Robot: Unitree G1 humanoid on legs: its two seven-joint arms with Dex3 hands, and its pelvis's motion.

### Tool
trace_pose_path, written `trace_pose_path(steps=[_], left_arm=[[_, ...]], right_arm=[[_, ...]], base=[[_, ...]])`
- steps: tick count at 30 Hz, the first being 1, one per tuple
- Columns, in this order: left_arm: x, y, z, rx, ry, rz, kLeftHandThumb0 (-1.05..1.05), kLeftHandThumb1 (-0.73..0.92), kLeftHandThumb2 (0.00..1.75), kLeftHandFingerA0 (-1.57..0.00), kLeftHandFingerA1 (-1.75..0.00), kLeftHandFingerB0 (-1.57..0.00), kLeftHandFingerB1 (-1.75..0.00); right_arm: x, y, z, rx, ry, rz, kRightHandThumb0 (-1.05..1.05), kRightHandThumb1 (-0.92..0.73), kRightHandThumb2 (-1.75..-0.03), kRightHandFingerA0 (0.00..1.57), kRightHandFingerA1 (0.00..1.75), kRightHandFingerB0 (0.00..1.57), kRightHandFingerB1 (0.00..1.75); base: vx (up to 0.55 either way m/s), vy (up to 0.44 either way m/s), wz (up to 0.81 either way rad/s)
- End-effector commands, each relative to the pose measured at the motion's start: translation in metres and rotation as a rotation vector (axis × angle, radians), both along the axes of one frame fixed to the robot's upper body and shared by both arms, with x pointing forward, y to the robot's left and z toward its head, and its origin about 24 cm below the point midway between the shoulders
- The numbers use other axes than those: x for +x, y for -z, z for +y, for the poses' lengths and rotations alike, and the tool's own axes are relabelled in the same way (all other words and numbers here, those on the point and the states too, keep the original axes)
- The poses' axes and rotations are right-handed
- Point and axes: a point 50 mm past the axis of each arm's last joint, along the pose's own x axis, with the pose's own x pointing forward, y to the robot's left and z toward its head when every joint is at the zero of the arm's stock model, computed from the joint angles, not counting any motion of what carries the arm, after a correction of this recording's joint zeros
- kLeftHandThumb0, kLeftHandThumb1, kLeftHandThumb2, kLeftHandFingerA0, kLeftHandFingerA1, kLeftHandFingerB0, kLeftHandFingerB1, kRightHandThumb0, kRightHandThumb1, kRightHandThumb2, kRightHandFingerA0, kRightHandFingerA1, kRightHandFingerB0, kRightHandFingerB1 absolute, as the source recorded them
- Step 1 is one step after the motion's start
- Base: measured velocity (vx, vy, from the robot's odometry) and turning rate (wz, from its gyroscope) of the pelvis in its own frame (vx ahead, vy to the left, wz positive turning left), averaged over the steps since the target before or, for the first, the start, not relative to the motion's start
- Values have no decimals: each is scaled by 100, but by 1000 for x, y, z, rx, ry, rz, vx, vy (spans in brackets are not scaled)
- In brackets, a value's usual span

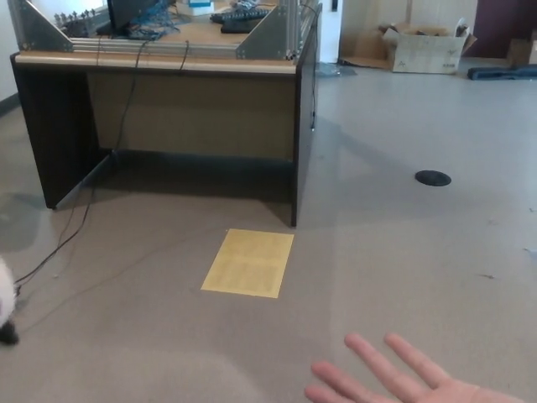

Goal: The robot extends its left hand to pick up an emotional support dumpling from the palm of a person and brings its hand down by its side. Then it extends its arm again to hand the dumpling back to the person.

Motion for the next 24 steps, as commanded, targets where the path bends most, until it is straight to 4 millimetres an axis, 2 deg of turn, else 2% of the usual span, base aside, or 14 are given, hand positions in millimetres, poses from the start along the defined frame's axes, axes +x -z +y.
trace_pose_path(steps=[1, 2, 5, 6, 9, 10, 13, 14, 15, 16, 19, 20, 22, 24], left_arm=[[15, -93, -32, 184, 99, -180, -15, 84, 64, -92, -142, -84, -94], [18, -109, -42, 236, 134, -225, -15, 84, 65, -88, -144, -83, -96], [19, -122, -51, 284, 162, -266, -15, 84, 65, -88, -144, -83, -96], [19, -138, -68, 351, 172, -290, -15, 80, 72, -89, -151, -83, -103], [16, -166, -106, 530, 196, -373, -11, 85, 65, -90, -153, -86, -96], [15, -169, -112, 567, 202, -388, -11, 85, 65, -90, -153, -86, -96], [15, -169, -113, 572, 199, -384, -11, 85, 65, -90, -153, -86, -96], [16, -175, -134, 720, 220, -462, -10, 71, 75, -97, -134, -87, -95], [15, -180, -162, 911, 257, -567, -10, 71, 75, -97, -134, -87, -95], [14, -181, -172, 954, 278, -587, -9, 70, 76, -96, -135, -89, -96], [12, -184, -183, 1022, 300, -622, -12, 72, 76, -91, -137, -85, -102], [8, -186, -203, 1117, 329, -694, -13, 70, 74, -80, -146, -81, -106], [1, -188, -229, 1216, 372, -788, -15, 69, 77, -81, -146, -82, -108], [1, -187, -234, 1218, 383, -794, -15, 69, 77, -81, -146, -82, -108]], right_arm=[[-2, 1, -4, 2, 18, 7, -29, -60, -57, 79, 48, 67, 42], [-1, 0, -4, 4, 17, 2, -29, -60, -57, 79, 48, 67, 42], [0, -1, -4, 7, 17, 1, -29, -60, -57, 79, 48, 67, 42], [0, -1, -3, 4, 16, 0, -31, -60, -57, 80, 48, 67, 42], [2, -2, -2, 1, 12, -5, -29, -60, -58, 80, 48, 68, 43], [2, -3, -2, 2, 10, -6, -29, -60, -58, 80, 48, 68, 43], [2, -3, -2, 2, 10, -6, -29, -60, -58, 80, 48, 68, 43], [2, -3, -2, 0, 8, -6, -31, -60, -58, 80, 49, 69, 44], [2, -3, -2, -3, 6, -6, -31, -60, -58, 80, 49, 69, 44], [3, -4, -2, -4, 6, -8, -31, -60, -58, 80, 49, 70, 44], [3, -4, -2, -3, 4, -9, -32, -60, -58, 80, 48, 70, 44], [4, -6, -2, -7, 0, -13, -33, -61, -59, 81, 49, 71, 44], [6, -8, -1, -12, -6, -21, -34, -61, -59, 81, 49, 71, 44], [7, -9, -1, -13, -8, -21, -34, -61, -59, 81, 49, 71, 44]], base=[[0, 0, 0], [0, 0, 0], [0, 0, 0], [0, 0, 0], [0, 0, 0], [0, 0, 0], [0, 0, 0], [0, 0, 0], [0, 0, 0], [0, 0, 6], [0, 0, 0], [0, 0, 0], [0, 0, 0], [0, 0, 0]])
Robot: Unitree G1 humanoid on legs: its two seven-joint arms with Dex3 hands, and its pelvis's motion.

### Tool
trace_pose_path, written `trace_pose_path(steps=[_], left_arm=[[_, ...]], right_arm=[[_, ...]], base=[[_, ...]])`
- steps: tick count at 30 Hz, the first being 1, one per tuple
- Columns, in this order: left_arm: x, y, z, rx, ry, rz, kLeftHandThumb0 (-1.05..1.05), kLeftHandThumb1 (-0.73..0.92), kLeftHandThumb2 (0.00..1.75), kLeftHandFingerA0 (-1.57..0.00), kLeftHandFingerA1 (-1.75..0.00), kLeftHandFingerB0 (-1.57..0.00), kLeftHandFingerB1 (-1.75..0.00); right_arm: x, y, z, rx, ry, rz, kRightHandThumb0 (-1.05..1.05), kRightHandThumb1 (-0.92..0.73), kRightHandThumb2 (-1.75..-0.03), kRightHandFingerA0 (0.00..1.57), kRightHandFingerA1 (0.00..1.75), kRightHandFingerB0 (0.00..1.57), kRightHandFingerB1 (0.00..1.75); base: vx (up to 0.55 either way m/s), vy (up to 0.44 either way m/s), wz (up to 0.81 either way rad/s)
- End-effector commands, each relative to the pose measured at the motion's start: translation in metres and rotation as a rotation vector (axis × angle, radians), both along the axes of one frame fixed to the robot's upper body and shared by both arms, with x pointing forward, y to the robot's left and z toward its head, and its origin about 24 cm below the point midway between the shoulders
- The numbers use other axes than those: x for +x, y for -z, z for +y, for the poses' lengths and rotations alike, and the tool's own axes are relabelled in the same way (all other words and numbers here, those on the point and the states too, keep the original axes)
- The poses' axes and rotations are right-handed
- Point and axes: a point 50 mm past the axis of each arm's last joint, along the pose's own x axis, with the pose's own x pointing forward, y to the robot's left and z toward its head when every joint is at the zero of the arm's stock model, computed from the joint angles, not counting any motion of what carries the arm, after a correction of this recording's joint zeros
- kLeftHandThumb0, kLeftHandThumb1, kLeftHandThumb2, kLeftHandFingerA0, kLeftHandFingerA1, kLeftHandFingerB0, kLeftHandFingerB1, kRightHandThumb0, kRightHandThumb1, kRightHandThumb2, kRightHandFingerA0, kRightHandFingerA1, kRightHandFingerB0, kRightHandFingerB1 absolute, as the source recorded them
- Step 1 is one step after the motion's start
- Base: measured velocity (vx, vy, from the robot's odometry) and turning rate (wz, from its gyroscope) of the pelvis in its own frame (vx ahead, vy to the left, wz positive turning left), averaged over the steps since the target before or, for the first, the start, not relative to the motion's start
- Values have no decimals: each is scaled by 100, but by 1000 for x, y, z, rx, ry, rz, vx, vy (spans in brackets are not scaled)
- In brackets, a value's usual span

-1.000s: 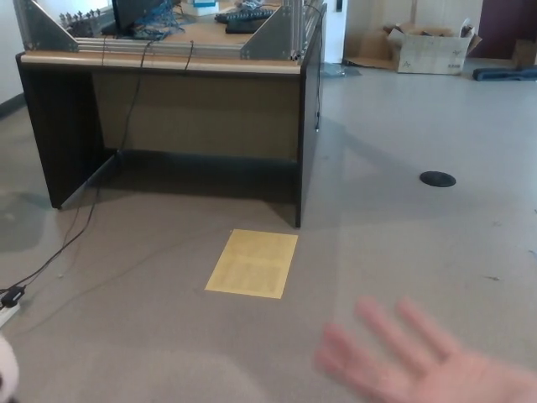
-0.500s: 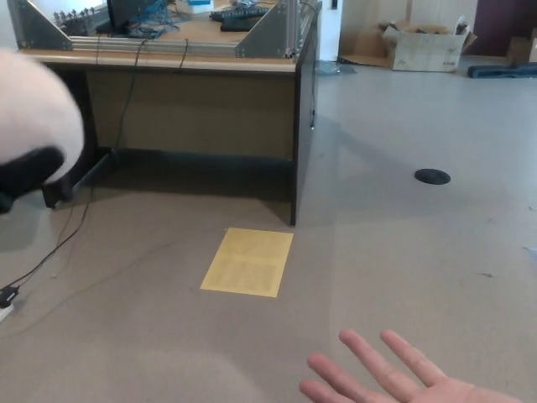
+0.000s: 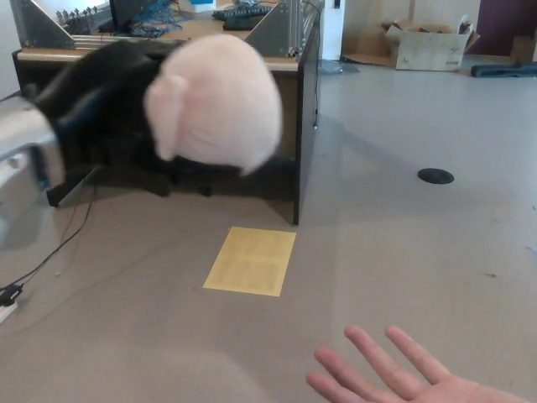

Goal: The robot extends its left hand to pick up an emotional support dumpling from the palm of a person and brings its hand down by its side. Then it extends its arm again to hand the dumpling back to the person.

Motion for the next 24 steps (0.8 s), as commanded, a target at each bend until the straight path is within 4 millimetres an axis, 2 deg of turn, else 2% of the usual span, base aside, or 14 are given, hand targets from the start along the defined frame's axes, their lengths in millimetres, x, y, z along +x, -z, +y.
trace_pose_path(steps=[1, 3, 4, 5, 7, 8, 12, 13, 14, 18, 19, 20, 21, 24], left_arm=[[-20, -17, -57, 337, 90, -347, -15, 69, 77, -81, -146, -82, -108], [-25, -8, -82, 420, 139, -370, -16, 69, 74, -82, -144, -80, -112], [-26, -3, -90, 447, 157, -364, -17, 69, 74, -77, -153, -73, -121], [-28, 1, -96, 470, 171, -354, -17, 69, 74, -77, -153, -73, -121], [-29, 5, -101, 487, 187, -353, -17, 70, 70, -76, -155, -71, -123], [-29, 9, -105, 504, 197, -350, -14, 75, 65, -67, -158, -66, -129], [-31, 24, -117, 576, 216, -379, -13, 72, 70, -69, -166, -66, -139], [-32, 29, -121, 599, 223, -391, -13, 72, 70, -69, -166, -66, -139], [-33, 35, -127, 642, 238, -409, -20, 70, 66, -71, -146, -69, -130], [-36, 44, -134, 701, 256, -436, -20, 70, 66, -71, -146, -69, -130], [-36, 49, -137, 708, 266, -438, -20, 73, 62, -81, -126, -79, -106], [-36, 53, -139, 713, 273, -439, -20, 73, 62, -81, -126, -79, -106], [-37, 60, -144, 724, 286, -439, -13, 70, 62, -72, -165, -68, -142], [-37, 65, -148, 733, 292, -441, -13, 70, 62, -72, -165, -68, -142]], right_arm=[[4, -7, -2, -13, -3, -16, -34, -61, -59, 81, 49, 71, 44], [7, -9, -1, -17, -10, -19, -35, -61, -59, 81, 48, 71, 44], [8, -9, 0, -22, -13, -16, -35, -61, -59, 81, 48, 71, 44], [8, -10, 0, -28, -16, -12, -35, -61, -59, 81, 48, 71, 44], [10, -11, 0, -32, -17, -10, -35, -61, -59, 81, 48, 71, 44], [11, -12, 1, -35, -20, -11, -36, -61, -59, 81, 49, 72, 44], [14, -14, 2, -39, -31, -14, -36, -62, -60, 82, 49, 71, 44], [14, -14, 3, -40, -37, -12, -36, -62, -60, 82, 49, 71, 44], [14, -15, 3, -37, -36, -19, -32, -62, -59, 75, 46, 65, 43], [14, -15, 4, -32, -34, -28, -32, -62, -59, 75, 46, 65, 43], [14, -14, 3, -45, -40, -8, -44, -69, -61, 86, 83, 62, 41], [14, -13, 2, -55, -44, 7, -44, -69, -61, 86, 83, 62, 41], [14, -12, 0, -51, -53, 41, -52, -75, -62, 80, 103, 70, 51], [14, -11, -1, -29, -62, 68, -52, -75, -62, 80, 103, 70, 51]], base=[[0, 0, 0], [0, 0, 0], [0, 0, 0], [0, 0, 0], [0, 0, 0], [0, 0, 0], [0, 0, 0], [0, 0, 0], [0, 0, 0], [0, 0, 0], [0, 0, 0], [0, 0, 0], [0, 0, 0], [0, 0, 0]])
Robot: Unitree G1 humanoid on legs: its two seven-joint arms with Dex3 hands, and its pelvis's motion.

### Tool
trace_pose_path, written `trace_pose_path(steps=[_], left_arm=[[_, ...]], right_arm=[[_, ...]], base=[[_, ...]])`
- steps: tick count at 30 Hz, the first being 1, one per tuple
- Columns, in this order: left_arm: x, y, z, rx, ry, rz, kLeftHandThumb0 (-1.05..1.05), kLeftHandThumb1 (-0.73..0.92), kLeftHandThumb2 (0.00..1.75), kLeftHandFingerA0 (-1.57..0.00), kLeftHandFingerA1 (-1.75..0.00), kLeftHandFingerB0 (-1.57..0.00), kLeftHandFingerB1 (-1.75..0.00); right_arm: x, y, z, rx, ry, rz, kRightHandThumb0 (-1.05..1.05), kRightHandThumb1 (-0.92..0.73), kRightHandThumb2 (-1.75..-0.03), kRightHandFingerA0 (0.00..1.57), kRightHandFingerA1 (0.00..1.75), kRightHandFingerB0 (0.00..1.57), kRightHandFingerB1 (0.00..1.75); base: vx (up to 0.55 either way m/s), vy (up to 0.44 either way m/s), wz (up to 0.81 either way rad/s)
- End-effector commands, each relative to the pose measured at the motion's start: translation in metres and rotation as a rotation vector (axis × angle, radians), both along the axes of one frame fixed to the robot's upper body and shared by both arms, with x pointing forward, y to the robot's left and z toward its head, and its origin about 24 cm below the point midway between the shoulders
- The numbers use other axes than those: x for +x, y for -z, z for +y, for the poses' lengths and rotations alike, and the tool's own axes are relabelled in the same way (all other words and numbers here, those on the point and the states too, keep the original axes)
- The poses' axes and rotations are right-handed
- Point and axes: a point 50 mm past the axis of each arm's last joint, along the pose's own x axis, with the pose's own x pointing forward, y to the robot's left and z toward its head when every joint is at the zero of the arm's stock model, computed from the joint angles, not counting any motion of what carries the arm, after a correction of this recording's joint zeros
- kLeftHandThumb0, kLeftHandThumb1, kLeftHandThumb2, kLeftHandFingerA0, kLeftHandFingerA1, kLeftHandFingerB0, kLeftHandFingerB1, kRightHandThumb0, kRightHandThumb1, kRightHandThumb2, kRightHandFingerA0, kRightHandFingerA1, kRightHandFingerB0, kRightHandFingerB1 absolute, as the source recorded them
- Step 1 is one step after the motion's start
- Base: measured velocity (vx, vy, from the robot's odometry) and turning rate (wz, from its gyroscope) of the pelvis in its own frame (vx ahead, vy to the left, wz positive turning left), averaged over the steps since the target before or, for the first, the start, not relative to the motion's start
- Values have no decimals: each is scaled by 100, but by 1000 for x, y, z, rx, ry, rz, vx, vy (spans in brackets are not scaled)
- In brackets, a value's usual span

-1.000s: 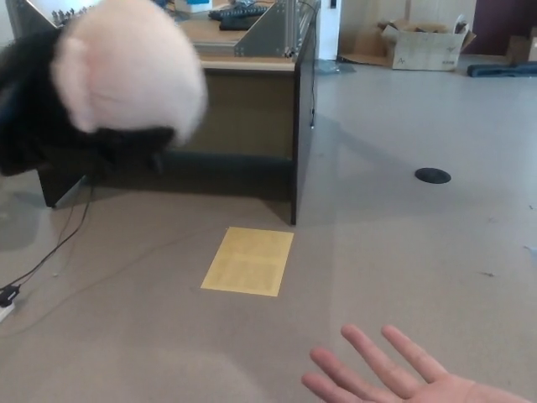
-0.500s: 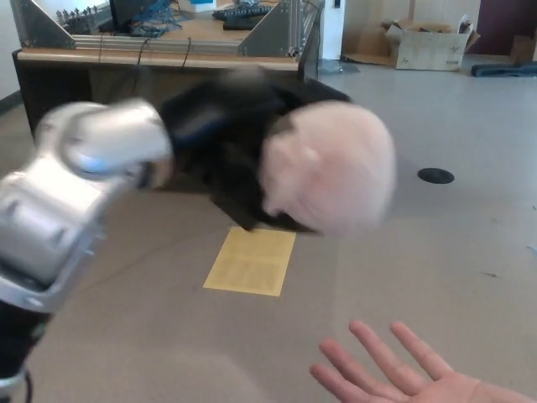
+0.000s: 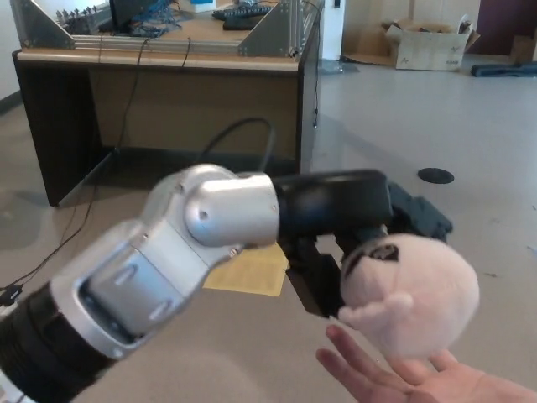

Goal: The robot extends its left hand to pick up an emotional support dumpling from the palm of a person and brings its hand down by its side. Then it extends its arm again to hand the dumpling back to the person.

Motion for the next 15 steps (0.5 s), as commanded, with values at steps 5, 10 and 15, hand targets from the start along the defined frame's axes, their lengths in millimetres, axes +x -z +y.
trace_pose_path(steps=[5, 10, 15], left_arm=[[-8, 24, -19, 114, 47, -133, -8, 67, 63, -89, -170, -60, -151], [-9, 30, -22, 130, 51, -137, -12, 66, 62, -69, -171, -61, -149], [-7, 28, -22, 121, 35, -133, -11, 64, 58, -72, -160, -68, -132]], right_arm=[[2, -3, -8, -70, -76, 83, -46, -79, -64, 76, 86, 70, 45], [5, -5, -4, -147, -99, 83, -46, -77, -63, 73, 70, 64, 42], [11, -6, -4, -218, -81, 124, -47, -79, -64, 70, 76, 68, 44]], base=[[0, 0, 0], [0, 0, 0], [0, 0, 0]])
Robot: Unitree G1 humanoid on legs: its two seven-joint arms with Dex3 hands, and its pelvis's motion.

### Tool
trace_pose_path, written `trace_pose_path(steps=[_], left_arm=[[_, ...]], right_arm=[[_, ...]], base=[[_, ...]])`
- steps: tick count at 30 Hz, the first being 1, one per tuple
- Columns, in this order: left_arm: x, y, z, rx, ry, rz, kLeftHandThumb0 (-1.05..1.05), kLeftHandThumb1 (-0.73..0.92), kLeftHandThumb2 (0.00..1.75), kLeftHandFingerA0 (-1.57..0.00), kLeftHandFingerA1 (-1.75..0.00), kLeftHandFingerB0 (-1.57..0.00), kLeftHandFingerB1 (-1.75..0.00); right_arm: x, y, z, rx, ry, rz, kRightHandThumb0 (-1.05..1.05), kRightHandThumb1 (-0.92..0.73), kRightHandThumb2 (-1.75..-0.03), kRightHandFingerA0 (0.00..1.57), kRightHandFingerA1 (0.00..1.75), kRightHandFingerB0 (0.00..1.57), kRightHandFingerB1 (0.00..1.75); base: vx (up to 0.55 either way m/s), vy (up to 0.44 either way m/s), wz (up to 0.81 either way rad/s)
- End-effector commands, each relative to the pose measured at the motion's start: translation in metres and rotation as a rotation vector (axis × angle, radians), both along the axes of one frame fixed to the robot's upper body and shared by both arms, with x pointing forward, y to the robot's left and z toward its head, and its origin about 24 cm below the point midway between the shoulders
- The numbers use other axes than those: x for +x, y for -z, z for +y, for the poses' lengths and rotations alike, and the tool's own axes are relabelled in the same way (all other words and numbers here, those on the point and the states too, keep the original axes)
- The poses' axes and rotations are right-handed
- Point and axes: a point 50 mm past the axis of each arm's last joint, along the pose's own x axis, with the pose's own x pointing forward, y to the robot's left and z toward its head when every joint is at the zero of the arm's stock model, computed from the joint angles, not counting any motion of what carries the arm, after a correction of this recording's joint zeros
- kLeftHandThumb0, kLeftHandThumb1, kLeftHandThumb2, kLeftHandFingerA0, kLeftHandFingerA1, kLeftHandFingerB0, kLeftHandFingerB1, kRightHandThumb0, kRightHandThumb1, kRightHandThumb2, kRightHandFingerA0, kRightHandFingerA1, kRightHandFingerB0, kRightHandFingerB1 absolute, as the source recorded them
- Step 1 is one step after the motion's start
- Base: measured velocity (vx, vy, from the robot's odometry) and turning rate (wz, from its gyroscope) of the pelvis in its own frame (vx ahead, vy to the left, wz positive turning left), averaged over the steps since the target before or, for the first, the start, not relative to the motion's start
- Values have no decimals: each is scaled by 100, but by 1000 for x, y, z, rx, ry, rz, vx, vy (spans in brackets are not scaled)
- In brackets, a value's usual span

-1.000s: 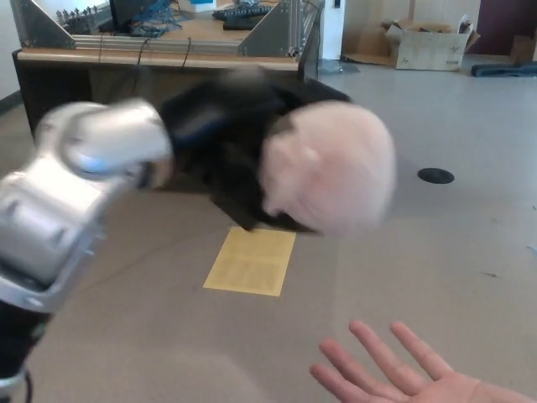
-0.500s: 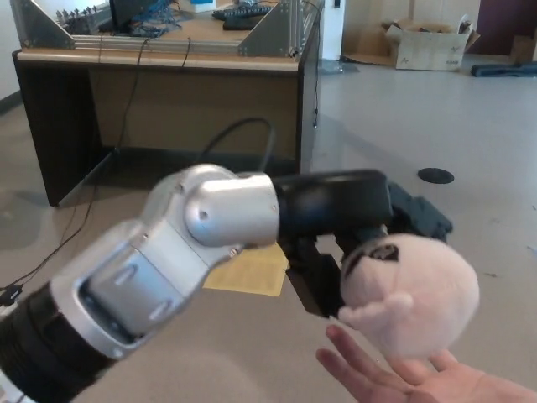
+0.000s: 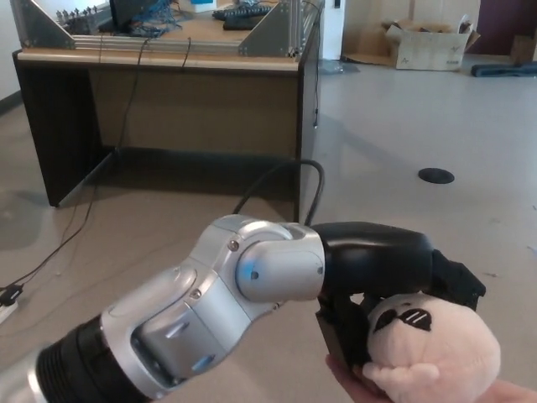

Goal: The robot extends its left hand to pick up an emotional support dumpling from the palm of a person and brings its hand down by its side. Then it extends its arm again to hand the dumpling back to the person.

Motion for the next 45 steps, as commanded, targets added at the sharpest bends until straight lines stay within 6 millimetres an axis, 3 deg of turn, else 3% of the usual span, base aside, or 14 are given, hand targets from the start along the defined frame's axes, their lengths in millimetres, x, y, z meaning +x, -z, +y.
trace_pose_path(steps=[1, 8, 9, 10, 11, 14, 22, 23, 25, 30, 31, 38, 44, 45], left_arm=[[1, 3, 0, 16, -10, -29, -11, 64, 58, -72, -160, -68, -132], [4, 0, 5, -54, -44, -45, -16, 55, 58, -80, -146, -84, -109], [4, -3, 6, -51, -53, -82, -82, 51, 86, -9, -14, -2, -9], [4, -4, 6, -50, -55, -91, -82, 51, 86, -9, -14, -2, -9], [4, -7, 6, -53, -55, -104, -81, 45, 88, -1, -11, 0, -9], [7, -15, 10, -62, -60, -126, -81, 44, 89, 0, -4, 0, -4], [10, -24, 19, -68, -80, -125, -83, 45, 91, 0, -1, 0, 0], [9, -32, 26, -80, -73, -118, -83, 43, 91, 0, 0, 0, 0], [8, -40, 31, -92, -73, -104, -82, 43, 90, 0, 0, 0, -1], [6, -55, 39, -119, -79, -67, -82, 44, 89, 0, 0, 0, 0], [5, -77, 56, -230, -70, 13, -84, 45, 61, 0, -16, 0, -3], [5, -131, 149, -514, -176, 82, -76, 41, 86, -1, -15, 0, -4], [9, -118, 202, -595, -300, 86, -76, 48, 55, -1, -27, 0, -12], [12, -105, 226, -650, -349, 127, -63, 37, 80, 0, -26, 0, -14]], right_arm=[[9, -8, -8, -79, 31, 27, -47, -79, -64, 70, 76, 68, 44], [11, -10, -6, -83, 30, 27, -47, -79, -64, 70, 76, 68, 44], [-13, -38, 45, 448, -3, -413, -60, -59, -59, 66, 50, 63, 43], [-24, -48, 49, 591, 28, -549, -60, -59, -59, 66, 50, 63, 43], [-7, -33, 33, 452, 70, -361, -54, -62, -60, 89, 52, 78, 44], [9, -20, -6, 2, -8, -75, -60, -83, -65, 77, 79, 63, 43], [13, -20, -2, 30, 63, -56, -53, -73, -62, 87, 76, 61, 39], [8, -14, -3, 21, 68, -60, -47, -60, -96, 85, 75, 60, 59], [6, -11, -4, 40, 81, -59, -39, -66, -61, 91, 52, 70, 41], [5, -9, -2, 86, 102, -71, -37, -63, -61, 91, 49, 71, 42], [0, -5, -2, 93, 87, -81, -35, -62, -60, 88, 52, 74, 45], [-7, 5, -4, 124, 109, -37, -33, -61, -59, 86, 51, 74, 45], [-13, 12, -6, 126, 117, -31, -31, -60, -58, 81, 49, 73, 46], [-15, 13, -8, 126, 123, -32, -30, -60, -58, 81, 49, 73, 46]], base=[[0, 0, 0], [0, 0, 0], [0, 0, 0], [0, 0, 0], [0, 0, 0], [0, 0, 0], [0, 0, 1], [0, 0, 0], [0, 0, 0], [0, 0, 0], [0, 0, 0], [0, 0, 0], [0, 0, 0], [0, 0, 0]])
